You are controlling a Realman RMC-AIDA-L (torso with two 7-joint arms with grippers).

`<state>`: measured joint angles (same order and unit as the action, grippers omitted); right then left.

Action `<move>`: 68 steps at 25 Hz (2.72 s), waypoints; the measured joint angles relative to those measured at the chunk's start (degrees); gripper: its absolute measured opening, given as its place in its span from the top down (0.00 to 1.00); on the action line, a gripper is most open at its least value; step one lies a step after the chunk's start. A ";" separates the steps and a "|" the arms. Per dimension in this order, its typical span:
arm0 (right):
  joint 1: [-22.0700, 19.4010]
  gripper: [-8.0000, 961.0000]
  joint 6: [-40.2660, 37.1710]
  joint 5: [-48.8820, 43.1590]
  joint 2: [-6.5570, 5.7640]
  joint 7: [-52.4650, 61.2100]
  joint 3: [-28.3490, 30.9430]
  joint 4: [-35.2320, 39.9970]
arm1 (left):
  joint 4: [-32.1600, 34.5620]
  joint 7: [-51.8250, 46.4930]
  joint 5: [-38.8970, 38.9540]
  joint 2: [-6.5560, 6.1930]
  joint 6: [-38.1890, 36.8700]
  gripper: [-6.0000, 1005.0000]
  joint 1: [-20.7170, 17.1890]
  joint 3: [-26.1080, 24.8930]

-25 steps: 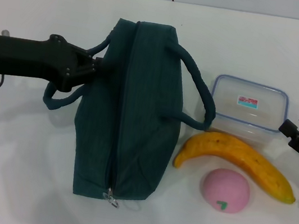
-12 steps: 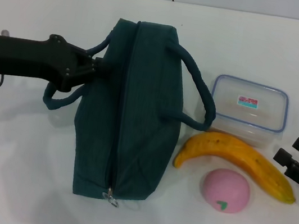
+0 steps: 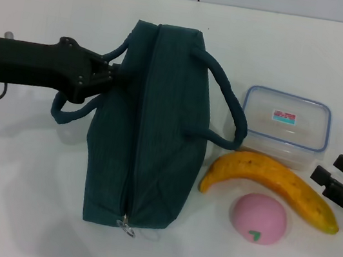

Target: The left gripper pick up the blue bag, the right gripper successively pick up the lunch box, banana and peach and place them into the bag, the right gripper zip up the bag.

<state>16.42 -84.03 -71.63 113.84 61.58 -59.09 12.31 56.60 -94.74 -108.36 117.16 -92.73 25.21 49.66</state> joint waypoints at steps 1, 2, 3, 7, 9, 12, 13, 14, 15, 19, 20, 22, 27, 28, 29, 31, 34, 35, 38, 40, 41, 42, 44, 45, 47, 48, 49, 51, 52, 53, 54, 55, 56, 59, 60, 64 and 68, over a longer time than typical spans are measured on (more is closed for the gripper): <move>0.07 0.18 0.34 0.02 0.00 0.12 0.06 0.07 | 0.00 0.00 0.00 0.00 0.01 0.95 0.02 0.00; 0.18 0.18 0.60 0.10 0.00 0.18 0.11 0.12 | 0.00 0.00 0.00 0.00 0.01 0.95 0.05 0.00; 0.32 0.18 0.77 0.18 0.00 0.21 0.17 0.14 | 0.00 0.00 0.00 0.01 0.02 0.95 0.07 0.00; 0.98 0.18 1.04 0.33 0.06 0.21 0.21 0.21 | 0.00 0.44 0.00 0.04 0.09 0.95 0.09 0.00; 1.22 0.18 1.26 0.38 0.06 0.21 0.21 0.24 | -0.17 1.14 0.00 0.14 0.10 0.95 0.10 0.00; 1.52 0.18 1.85 0.54 0.06 0.37 0.31 0.26 | -0.33 1.31 0.00 0.18 0.10 0.95 0.10 0.00; 1.52 0.18 1.85 0.54 0.06 0.37 0.31 0.26 | -0.34 1.32 0.00 0.19 0.10 0.95 0.10 0.00; 1.56 0.18 1.94 0.59 0.06 0.49 0.34 0.27 | -0.35 1.31 0.00 0.18 0.10 0.95 0.10 0.00; 1.63 0.18 2.00 0.64 0.06 0.60 0.36 0.30 | -0.35 1.32 0.00 0.17 0.10 0.95 0.10 0.00; 1.93 0.18 2.16 1.17 0.06 0.82 0.39 0.36 | -0.35 1.32 0.00 0.12 0.10 0.95 0.10 0.00; 2.06 0.18 2.19 1.30 0.06 0.82 0.39 0.36 | -0.35 1.32 0.00 0.11 0.10 0.95 0.09 0.00; 2.31 0.18 2.31 1.33 0.06 0.82 0.39 0.40 | -0.35 1.32 0.00 0.10 0.10 0.95 0.04 0.00; 3.09 0.19 3.49 1.33 0.06 1.10 0.39 0.45 | -0.35 1.32 0.02 0.01 0.09 0.95 -0.07 -0.78; 3.28 0.19 3.80 1.33 0.06 1.25 0.39 0.46 | -0.35 1.32 0.02 0.01 0.09 0.95 -0.10 -1.06; 3.48 0.19 4.17 1.33 0.06 1.43 0.39 0.45 | -0.35 1.32 0.03 0.02 0.09 0.95 -0.14 -1.32; 3.64 0.19 4.55 1.38 0.06 1.60 0.38 0.62 | -0.37 1.32 0.05 0.01 0.09 0.95 -0.20 -1.53; 3.69 0.19 4.83 1.49 0.06 2.01 0.38 1.57 | -0.41 1.32 0.07 -0.02 0.09 0.95 -0.25 -1.55; 3.70 0.19 4.99 1.49 0.06 2.14 0.38 1.76 | -0.42 1.32 0.08 -0.03 0.09 0.95 -0.26 -1.55; 3.77 0.19 6.05 1.50 0.06 3.00 0.38 2.69 | -0.43 1.32 0.09 -0.06 0.09 0.95 -0.32 -1.58; 3.79 0.19 6.54 1.50 0.06 3.43 0.38 3.09 | -0.44 1.32 0.09 -0.11 0.09 0.95 -0.34 -1.58; 3.80 0.19 6.65 1.51 0.06 3.50 0.38 3.20 | -0.44 1.35 0.09 -0.12 0.09 0.95 -0.34 -1.58; 3.83 0.19 6.76 1.51 0.05 3.57 0.38 3.29 | -0.44 1.37 0.09 -0.12 0.09 0.95 -0.34 -1.59; 4.08 0.19 7.00 1.51 0.06 3.59 0.38 3.37 | -0.44 1.46 0.09 -0.12 0.09 0.95 -0.34 -1.59; 4.26 0.19 7.17 1.51 0.06 3.60 0.38 3.42 | -0.46 1.47 0.09 -0.12 0.09 0.95 -0.34 -1.59; 4.57 0.19 7.43 1.51 0.06 3.63 0.38 3.66 | -0.55 1.47 0.09 -0.08 0.08 0.95 -0.27 -1.59; 4.74 0.19 7.58 1.51 0.06 3.65 0.38 3.84 | -0.58 1.48 0.09 -0.01 0.05 0.95 -0.20 -1.59; 4.91 0.19 7.77 1.50 0.06 3.65 0.39 3.97 | -0.59 1.48 0.09 0.07 -0.01 0.95 -0.14 -1.59; 5.18 0.19 8.26 1.50 0.05 3.66 0.38 4.05 | -0.61 1.49 0.09 0.16 -0.06 0.95 -0.06 -1.59; 5.30 0.19 8.63 1.50 0.03 3.67 0.38 4.05 | -0.61 1.49 0.09 0.18 -0.07 0.95 -0.04 -1.59; 5.41 0.19 8.85 1.50 -0.02 3.67 0.38 4.06 | -0.61 1.49 0.09 0.21 -0.07 0.95 -0.05 -1.59; 5.46 0.19 8.93 1.50 -0.10 3.68 0.38 4.05 | -0.61 1.49 0.09 0.23 -0.08 0.95 -0.08 -1.59; 5.49 0.19 8.81 1.50 -0.16 3.69 0.39 4.05 | -0.61 1.49 0.09 0.25 -0.08 0.95 -0.10 -1.58; 5.43 0.19 8.55 1.54 -0.18 3.69 0.39 4.06 | -0.61 1.50 0.09 0.26 -0.08 0.95 -0.10 -1.59; 4.17 0.20 6.89 4.25 -0.01 3.71 0.51 4.09 | -0.61 1.50 0.09 0.29 -0.10 0.95 -0.10 -1.58; 3.74 0.20 6.60 5.54 0.12 3.71 0.55 3.97 | -0.61 1.50 0.09 0.30 -0.12 0.95 -0.09 -1.59; 2.91 0.20 5.22 18.87 1.43 3.44 1.53 -2.22 | -0.61 1.50 0.08 0.40 -0.27 0.95 0.18 -1.31; 5.80 0.20 1.53 25.54 1.84 4.76 1.73 -10.68 | -0.61 1.58 0.08 0.67 -0.34 0.95 0.61 -1.05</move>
<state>22.23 -82.51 -46.09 115.68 66.34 -57.36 1.63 55.98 -93.16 -108.28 117.83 -93.07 25.83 48.61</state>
